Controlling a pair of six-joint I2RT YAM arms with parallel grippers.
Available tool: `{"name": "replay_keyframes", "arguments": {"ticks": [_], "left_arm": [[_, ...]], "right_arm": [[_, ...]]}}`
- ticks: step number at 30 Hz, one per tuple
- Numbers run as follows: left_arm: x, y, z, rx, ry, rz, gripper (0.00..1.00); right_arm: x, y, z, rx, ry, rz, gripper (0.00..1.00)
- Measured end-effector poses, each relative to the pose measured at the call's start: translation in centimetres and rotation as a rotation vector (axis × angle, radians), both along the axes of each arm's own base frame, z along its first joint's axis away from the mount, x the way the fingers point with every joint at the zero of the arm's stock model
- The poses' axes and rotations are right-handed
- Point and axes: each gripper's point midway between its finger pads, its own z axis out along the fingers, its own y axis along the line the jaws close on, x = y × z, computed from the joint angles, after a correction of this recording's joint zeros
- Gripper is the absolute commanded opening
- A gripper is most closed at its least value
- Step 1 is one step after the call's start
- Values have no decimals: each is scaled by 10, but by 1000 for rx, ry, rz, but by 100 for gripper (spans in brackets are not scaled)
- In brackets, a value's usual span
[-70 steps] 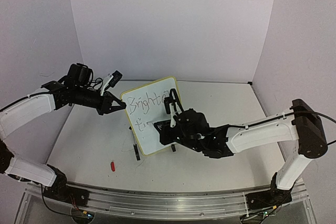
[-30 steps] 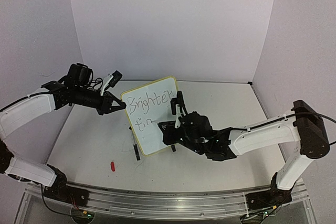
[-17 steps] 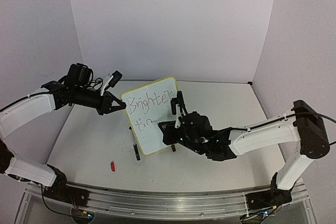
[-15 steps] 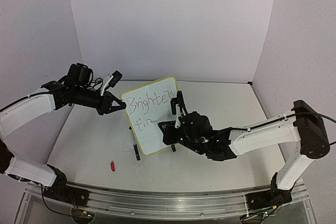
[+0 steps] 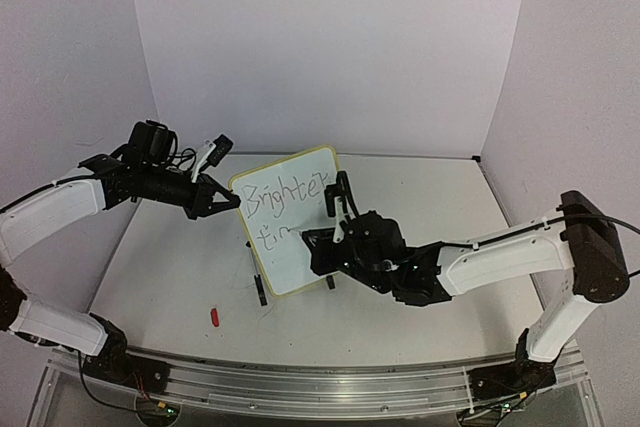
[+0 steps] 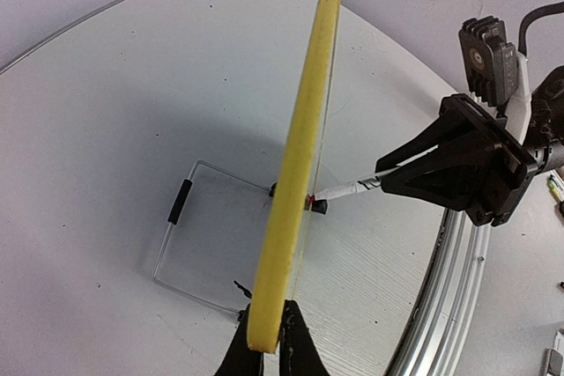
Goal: Write a sentence on the whiteboard
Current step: Write on the whiteboard at the center of the board.
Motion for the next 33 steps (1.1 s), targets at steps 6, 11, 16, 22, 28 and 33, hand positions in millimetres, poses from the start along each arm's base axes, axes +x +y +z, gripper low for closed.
{"name": "replay_keyframes", "arguments": {"ticks": [6, 11, 16, 22, 28, 33], "left_arm": [[0, 0, 0, 0, 0, 0, 0], [0, 0, 0, 0, 0, 0, 0], [0, 0, 0, 0, 0, 0, 0], [0, 0, 0, 0, 0, 0, 0], [0, 0, 0, 1, 1, 1, 0], [0, 0, 0, 1, 1, 1, 0]], "right_arm": [[2, -1, 9, 19, -19, -13, 0], [4, -2, 14, 35, -28, -22, 0], [5, -3, 14, 36, -30, -28, 0], [5, -5, 11, 40, -17, -42, 0], [3, -12, -2, 27, 15, -56, 0], [2, -15, -10, 18, 34, -62, 0]]}}
